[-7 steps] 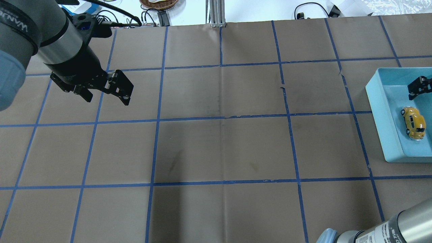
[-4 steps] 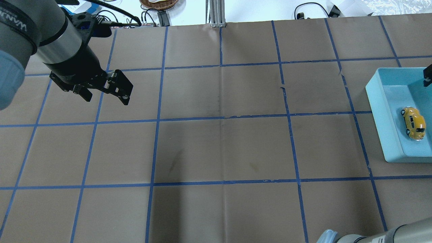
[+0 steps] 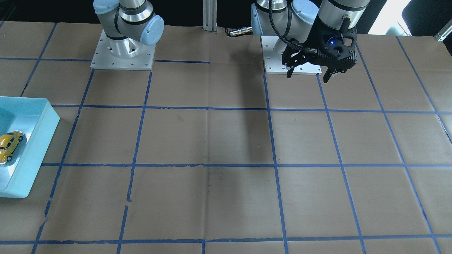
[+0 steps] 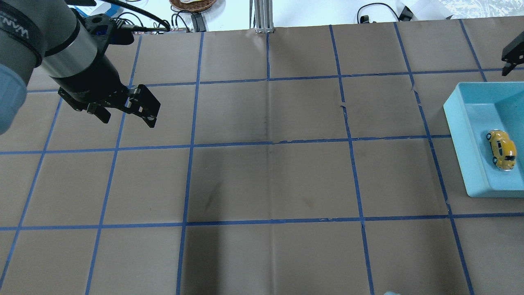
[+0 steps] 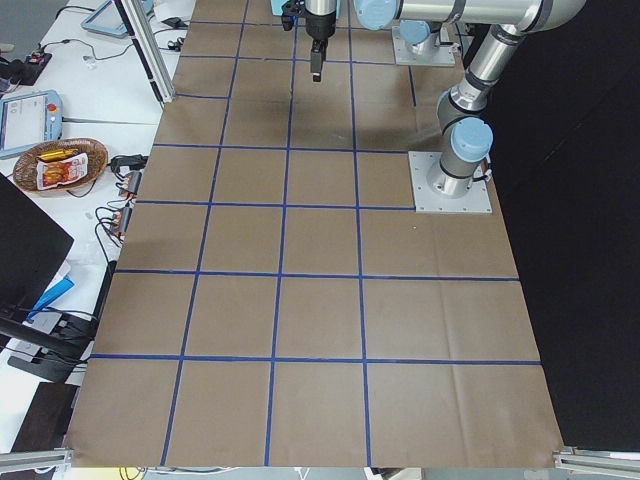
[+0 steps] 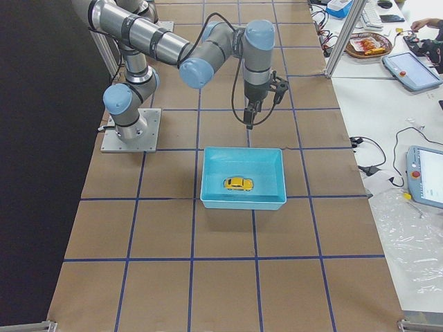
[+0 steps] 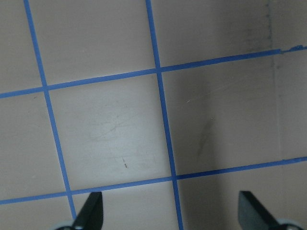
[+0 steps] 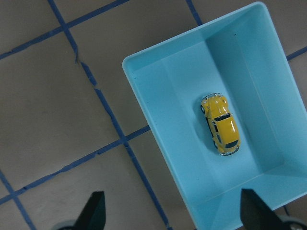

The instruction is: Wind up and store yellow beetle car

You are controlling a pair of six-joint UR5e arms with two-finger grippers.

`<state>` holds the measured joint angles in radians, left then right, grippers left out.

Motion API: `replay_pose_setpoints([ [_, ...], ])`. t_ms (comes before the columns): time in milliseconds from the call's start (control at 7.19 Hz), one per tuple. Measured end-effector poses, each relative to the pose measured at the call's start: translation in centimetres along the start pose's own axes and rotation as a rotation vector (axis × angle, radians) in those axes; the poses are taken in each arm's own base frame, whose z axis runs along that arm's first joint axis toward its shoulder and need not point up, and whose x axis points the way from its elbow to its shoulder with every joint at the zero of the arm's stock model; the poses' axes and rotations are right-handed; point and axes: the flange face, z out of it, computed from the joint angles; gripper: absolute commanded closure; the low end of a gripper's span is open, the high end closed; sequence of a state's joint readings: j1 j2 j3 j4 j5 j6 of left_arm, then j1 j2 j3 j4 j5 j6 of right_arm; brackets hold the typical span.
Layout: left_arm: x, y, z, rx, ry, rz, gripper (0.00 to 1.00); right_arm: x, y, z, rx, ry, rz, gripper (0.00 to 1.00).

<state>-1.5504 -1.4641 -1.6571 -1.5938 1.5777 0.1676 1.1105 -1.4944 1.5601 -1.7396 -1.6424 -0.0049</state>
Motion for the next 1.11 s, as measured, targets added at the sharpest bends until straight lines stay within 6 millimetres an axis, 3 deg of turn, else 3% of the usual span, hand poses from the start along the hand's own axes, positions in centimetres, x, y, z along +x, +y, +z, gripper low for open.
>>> replay_pose_setpoints([
  [278, -0.1, 0.0, 0.0, 0.0, -0.001, -0.001, 0.0, -7.5, 3.0, -2.9, 0.02, -0.011, 0.033, 0.01],
  [695, -0.1, 0.1, 0.0, 0.0, -0.001, -0.001, 0.0, -19.4, 11.1, -6.8, 0.034, -0.05, 0.015, 0.01],
  [834, -0.1, 0.1, 0.0, -0.001, -0.001, -0.001, 0.0, -22.3, 13.9, -6.9, 0.002, -0.048, -0.03, 0.01],
  [1112, -0.1, 0.2, 0.0, 0.0, -0.001, -0.001, 0.0, -24.5, 16.5, -7.4, -0.024, -0.039, -0.078, 0.01],
])
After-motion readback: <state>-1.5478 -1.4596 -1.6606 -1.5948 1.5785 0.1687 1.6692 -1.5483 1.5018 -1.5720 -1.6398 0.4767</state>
